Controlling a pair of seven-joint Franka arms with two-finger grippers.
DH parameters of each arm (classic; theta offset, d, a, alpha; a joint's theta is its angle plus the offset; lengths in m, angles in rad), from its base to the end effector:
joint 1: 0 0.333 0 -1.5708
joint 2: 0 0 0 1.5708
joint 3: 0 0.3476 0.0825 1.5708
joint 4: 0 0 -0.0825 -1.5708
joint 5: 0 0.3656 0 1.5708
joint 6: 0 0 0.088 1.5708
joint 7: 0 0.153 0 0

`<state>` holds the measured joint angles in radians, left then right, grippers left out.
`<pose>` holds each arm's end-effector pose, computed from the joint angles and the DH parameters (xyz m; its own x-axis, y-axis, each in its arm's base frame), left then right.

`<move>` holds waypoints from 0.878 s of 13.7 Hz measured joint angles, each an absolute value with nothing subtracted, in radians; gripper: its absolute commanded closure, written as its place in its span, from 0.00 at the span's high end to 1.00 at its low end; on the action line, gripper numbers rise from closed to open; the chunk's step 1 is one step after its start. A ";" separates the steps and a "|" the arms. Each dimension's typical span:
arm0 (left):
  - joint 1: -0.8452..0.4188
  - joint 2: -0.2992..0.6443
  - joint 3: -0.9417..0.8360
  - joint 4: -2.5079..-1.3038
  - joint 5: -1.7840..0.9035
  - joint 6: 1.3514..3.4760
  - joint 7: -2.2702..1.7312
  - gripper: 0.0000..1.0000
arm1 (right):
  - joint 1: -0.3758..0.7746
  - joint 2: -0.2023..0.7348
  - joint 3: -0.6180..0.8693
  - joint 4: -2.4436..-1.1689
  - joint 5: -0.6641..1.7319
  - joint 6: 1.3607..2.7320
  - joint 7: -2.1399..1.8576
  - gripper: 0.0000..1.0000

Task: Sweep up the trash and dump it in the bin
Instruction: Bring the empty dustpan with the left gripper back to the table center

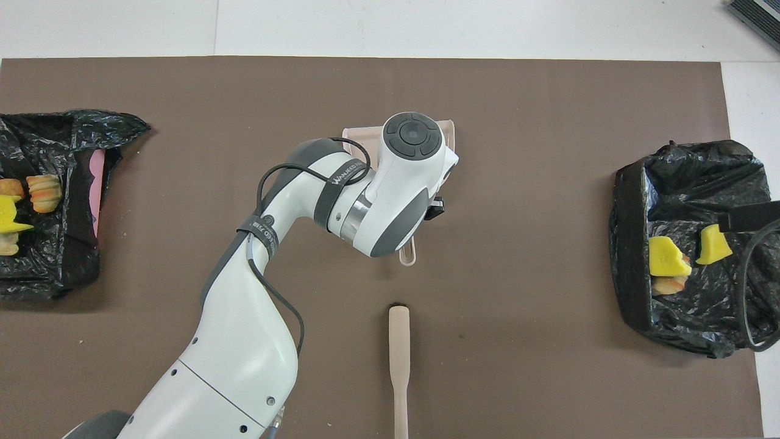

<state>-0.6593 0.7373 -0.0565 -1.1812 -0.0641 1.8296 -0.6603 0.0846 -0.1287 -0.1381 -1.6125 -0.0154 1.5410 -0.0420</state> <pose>0.5607 -0.4841 0.3288 0.9911 -0.0247 -0.1305 -0.0219 -0.9995 0.0228 0.4901 -0.0338 0.6539 0.9984 -0.0117 0.0560 -0.0118 -0.9999 0.0000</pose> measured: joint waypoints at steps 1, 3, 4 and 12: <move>-0.661 0.736 -0.056 -1.182 -0.064 1.826 -0.660 0.14 | 0.085 -0.128 -0.138 -1.613 -0.015 1.541 -0.042 1.00; -0.663 0.734 -0.057 -1.182 -0.064 1.815 -0.659 0.56 | 0.088 -0.128 -0.137 -1.613 -0.015 1.541 -0.042 1.00; -0.663 0.733 -0.057 -1.182 -0.064 1.811 -0.659 0.70 | 0.091 -0.128 -0.136 -1.613 -0.015 1.541 -0.042 1.00; -0.674 0.626 -0.044 -1.228 -0.042 1.807 -0.631 1.00 | 0.096 -0.127 -0.137 -1.613 -0.015 1.541 -0.042 1.00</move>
